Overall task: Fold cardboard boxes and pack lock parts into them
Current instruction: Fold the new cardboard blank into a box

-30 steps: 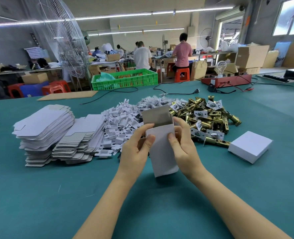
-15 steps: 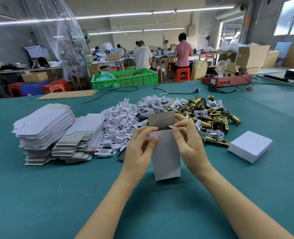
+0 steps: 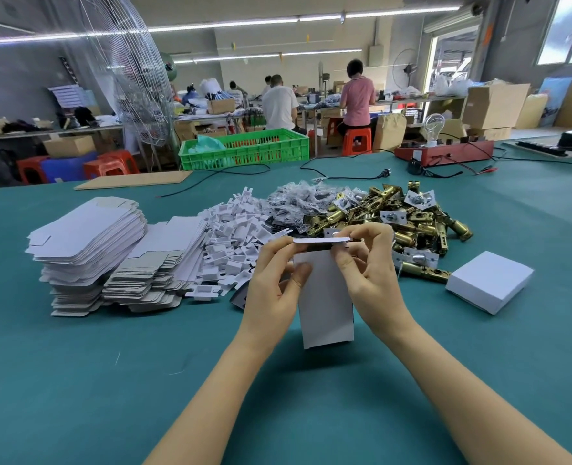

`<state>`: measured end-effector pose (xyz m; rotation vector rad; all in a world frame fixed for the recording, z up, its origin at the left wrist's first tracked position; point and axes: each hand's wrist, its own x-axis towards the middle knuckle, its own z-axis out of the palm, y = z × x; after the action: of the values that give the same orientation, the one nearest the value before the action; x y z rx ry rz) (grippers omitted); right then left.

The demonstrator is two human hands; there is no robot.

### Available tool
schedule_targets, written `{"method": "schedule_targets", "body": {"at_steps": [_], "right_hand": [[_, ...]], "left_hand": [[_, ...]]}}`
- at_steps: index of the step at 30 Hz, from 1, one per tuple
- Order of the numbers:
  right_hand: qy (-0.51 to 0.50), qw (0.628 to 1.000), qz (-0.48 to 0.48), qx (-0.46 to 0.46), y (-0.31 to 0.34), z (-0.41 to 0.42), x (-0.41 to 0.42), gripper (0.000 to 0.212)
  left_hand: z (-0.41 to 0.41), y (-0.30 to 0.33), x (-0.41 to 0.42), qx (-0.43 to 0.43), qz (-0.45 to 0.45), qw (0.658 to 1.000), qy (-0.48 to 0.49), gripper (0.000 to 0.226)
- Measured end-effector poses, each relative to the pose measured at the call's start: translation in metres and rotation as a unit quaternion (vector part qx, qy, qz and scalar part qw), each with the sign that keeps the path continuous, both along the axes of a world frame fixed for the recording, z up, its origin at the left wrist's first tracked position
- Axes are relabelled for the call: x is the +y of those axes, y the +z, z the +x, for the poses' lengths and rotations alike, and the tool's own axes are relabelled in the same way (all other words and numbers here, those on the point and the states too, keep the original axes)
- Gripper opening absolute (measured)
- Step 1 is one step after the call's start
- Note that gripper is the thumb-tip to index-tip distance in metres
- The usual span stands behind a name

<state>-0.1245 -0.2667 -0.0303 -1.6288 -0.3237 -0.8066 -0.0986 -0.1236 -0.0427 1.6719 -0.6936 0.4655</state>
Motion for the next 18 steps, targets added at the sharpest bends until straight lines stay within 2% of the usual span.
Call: {"method": "schedule_targets", "body": {"at_steps": [3,6,8,12,18], "right_hand": [[-0.009,1.000,0.005,-0.001,0.004,-0.002,0.002,0.019],[0.001,1.000,0.010,0.007,0.006,-0.001,0.001,0.003],[-0.002,1.000,0.013,0.013,0.007,-0.001,-0.001,0.009],[-0.006,0.999,0.022,0.033,0.006,0.000,-0.001,0.006],[-0.021,0.999,0.016,0.043,0.006,-0.001,-0.001,0.005]], "left_hand": [[0.001,-0.001,0.001,0.000,-0.003,1.000,0.005,0.022],[-0.002,0.001,0.001,-0.003,-0.017,1.000,-0.003,0.032],[-0.004,0.002,0.001,0.010,-0.030,0.999,-0.013,0.035],[-0.007,0.003,-0.001,0.055,-0.066,0.996,-0.017,0.031],[-0.011,0.013,-0.010,0.105,-0.130,0.986,-0.021,0.003]]}}
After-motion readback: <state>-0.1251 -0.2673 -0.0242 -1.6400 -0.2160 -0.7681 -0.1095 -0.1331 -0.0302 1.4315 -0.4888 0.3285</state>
